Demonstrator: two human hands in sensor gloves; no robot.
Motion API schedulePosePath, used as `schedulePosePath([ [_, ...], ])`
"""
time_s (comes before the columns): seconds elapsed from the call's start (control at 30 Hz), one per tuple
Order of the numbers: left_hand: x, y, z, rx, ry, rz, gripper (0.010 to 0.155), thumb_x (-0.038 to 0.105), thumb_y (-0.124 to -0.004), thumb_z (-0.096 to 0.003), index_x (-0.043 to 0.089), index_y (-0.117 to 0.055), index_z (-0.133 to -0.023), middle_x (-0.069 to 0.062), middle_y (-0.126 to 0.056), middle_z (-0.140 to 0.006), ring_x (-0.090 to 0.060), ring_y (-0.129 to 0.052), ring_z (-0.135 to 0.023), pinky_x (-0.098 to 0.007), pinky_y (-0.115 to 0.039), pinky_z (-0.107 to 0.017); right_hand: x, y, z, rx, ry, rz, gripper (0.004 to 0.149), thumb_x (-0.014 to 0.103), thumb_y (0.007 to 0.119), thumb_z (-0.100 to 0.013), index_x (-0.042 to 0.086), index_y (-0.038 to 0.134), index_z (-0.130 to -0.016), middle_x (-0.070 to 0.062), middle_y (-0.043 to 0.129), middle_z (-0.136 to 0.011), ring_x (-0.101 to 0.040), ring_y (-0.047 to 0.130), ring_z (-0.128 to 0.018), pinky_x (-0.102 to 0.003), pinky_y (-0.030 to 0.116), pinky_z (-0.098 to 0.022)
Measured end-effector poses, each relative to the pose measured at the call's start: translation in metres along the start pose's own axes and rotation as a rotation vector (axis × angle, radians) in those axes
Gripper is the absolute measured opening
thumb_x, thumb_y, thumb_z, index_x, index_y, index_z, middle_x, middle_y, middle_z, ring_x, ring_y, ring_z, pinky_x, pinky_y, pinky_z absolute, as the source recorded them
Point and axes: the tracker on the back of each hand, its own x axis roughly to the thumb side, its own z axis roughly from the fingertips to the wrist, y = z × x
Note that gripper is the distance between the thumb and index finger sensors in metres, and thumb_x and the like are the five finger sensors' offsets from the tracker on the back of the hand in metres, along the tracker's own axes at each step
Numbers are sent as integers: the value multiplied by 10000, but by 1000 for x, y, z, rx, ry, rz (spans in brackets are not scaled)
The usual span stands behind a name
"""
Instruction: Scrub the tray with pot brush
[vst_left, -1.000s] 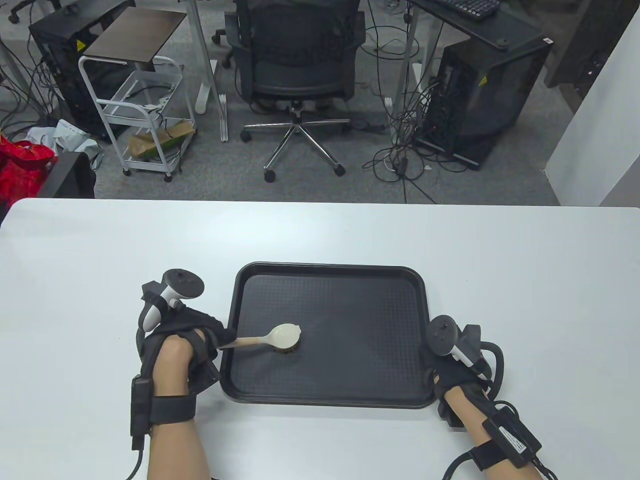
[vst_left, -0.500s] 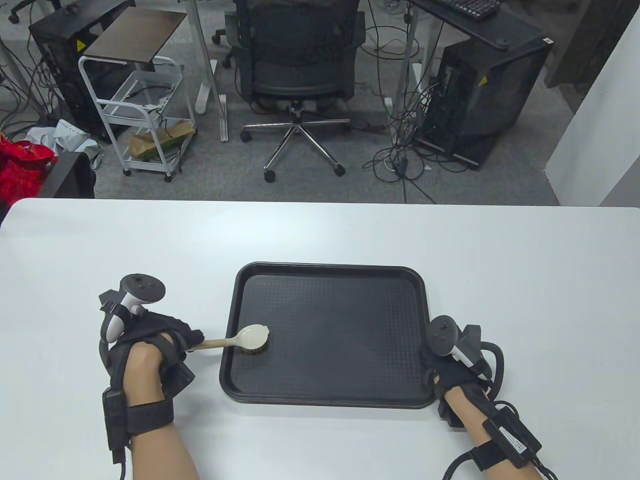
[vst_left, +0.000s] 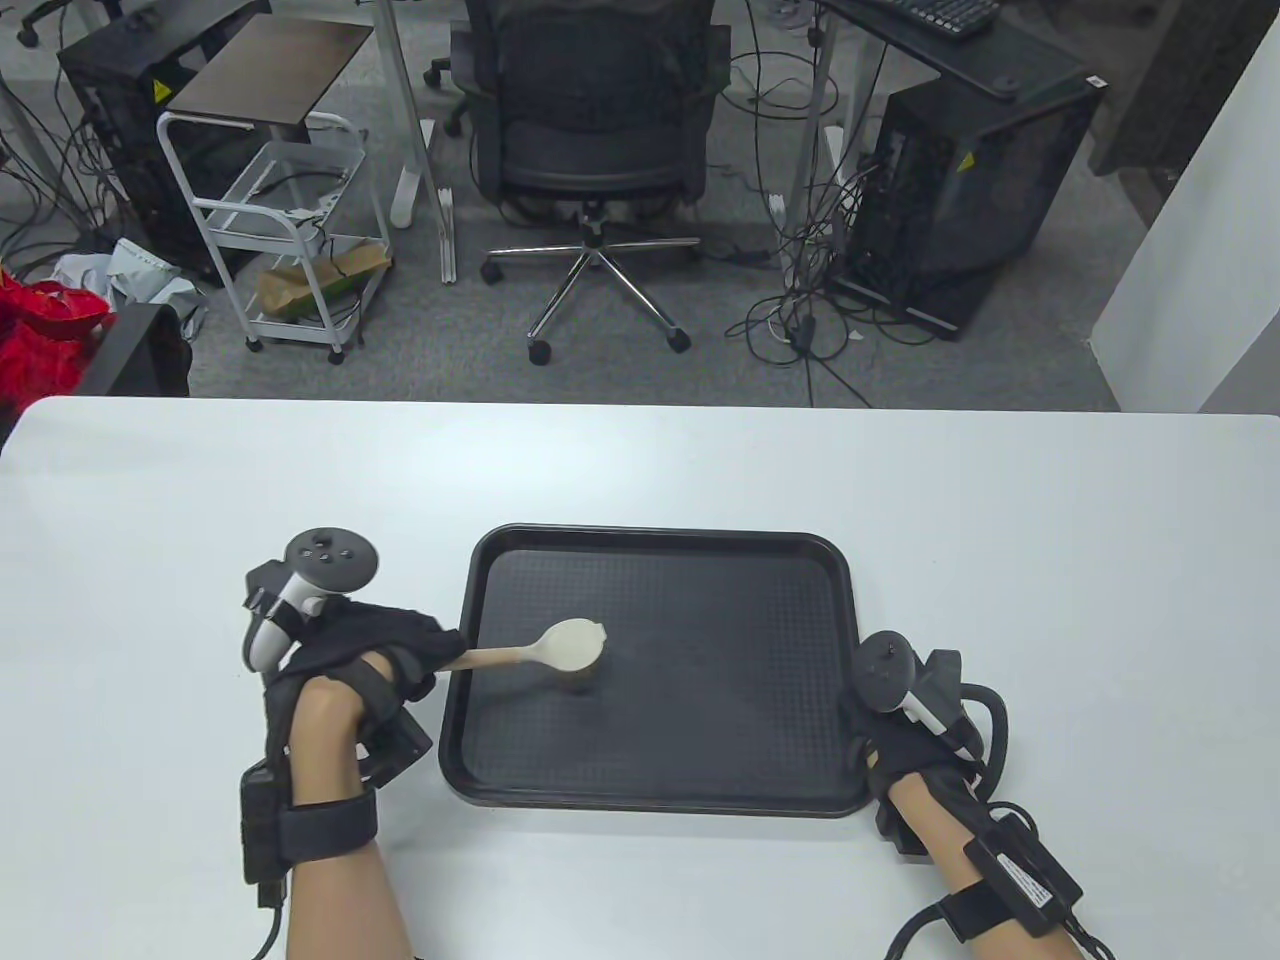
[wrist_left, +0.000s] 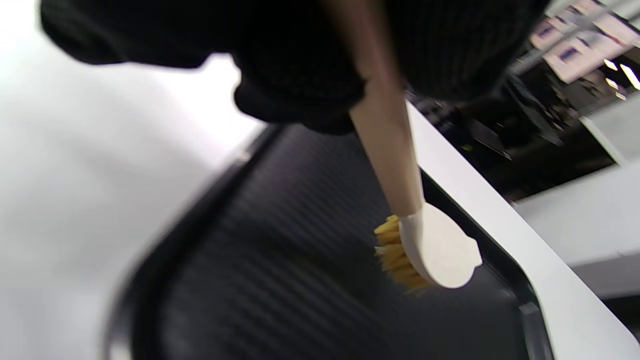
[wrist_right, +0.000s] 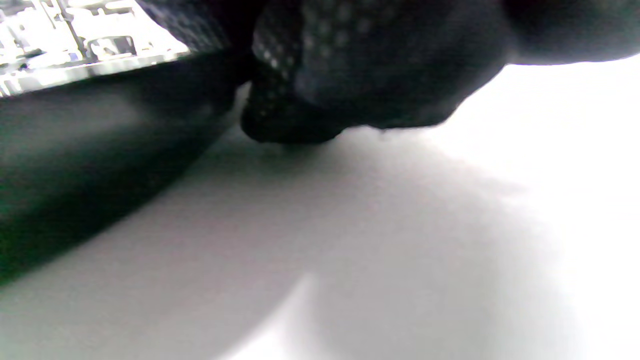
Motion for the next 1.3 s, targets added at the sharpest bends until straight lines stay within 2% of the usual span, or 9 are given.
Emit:
schedulePosePath([
  [0.13,51,-33,-7,-2,-93,-70,546,526,-841,-385,162,-904,-787,-10,-1019,-511,-213,-963,-220,-496,-814,-463,0,0,0,-1,0,1,590,359,750,-474,48,601,-953,-49,975,-397,-233,961,-156,-448,827,-215],
  [0.23,76,-60,-12,-20,-154,-43,547,530,-836,-386,163,-904,-786,-7,-1020,-508,-208,-964,-212,-493,-819,-456,0,0,0,0,-1,-1,591,358,750,-474,46,601,-953,-50,975,-397,-234,961,-156,-448,827,-215],
  [0.33,89,-83,-17,-33,-177,-12,552,528,-836,-385,154,-904,-784,-12,-1021,-505,-213,-963,-208,-496,-818,-451,0,0,0,0,-1,-1,591,358,752,-474,46,602,-953,-50,976,-396,-235,961,-155,-449,827,-214],
  [0.47,105,-113,-24,-34,-184,-108,553,528,-835,-384,150,-903,-781,-14,-1021,-500,-210,-962,-201,-493,-821,-445,0,0,0,1,-1,-4,592,358,752,-474,45,602,-953,-50,976,-395,-235,961,-155,-449,827,-215],
  [0.63,119,-134,-24,-59,-233,-132,553,529,-827,-385,152,-900,-783,-10,-1021,-502,-208,-964,-204,-492,-822,-446,0,0,0,0,-2,-2,590,357,751,-474,45,602,-953,-50,976,-395,-235,961,-155,-449,827,-214],
  [1.03,123,-155,-29,-103,-203,-181,548,526,-815,-391,161,-889,-792,-9,-1016,-518,-217,-967,-222,-500,-813,-457,0,0,0,-1,-2,-2,586,353,749,-477,45,602,-953,-51,975,-395,-235,961,-156,-449,827,-215],
  [1.1,121,-154,-30,-83,-205,-182,548,527,-818,-388,162,-893,-790,-12,-1018,-517,-218,-967,-219,-502,-813,-454,0,0,0,0,-3,-4,588,356,749,-477,45,601,-954,-50,975,-396,-235,961,-155,-450,827,-215],
  [1.3,115,-148,-32,-112,-159,-197,550,526,-829,-384,158,-897,-788,-22,-1022,-510,-224,-963,-210,-508,-810,-454,0,0,0,-3,-2,4,589,357,750,-476,44,602,-953,-50,975,-394,-235,961,-154,-450,826,-214],
])
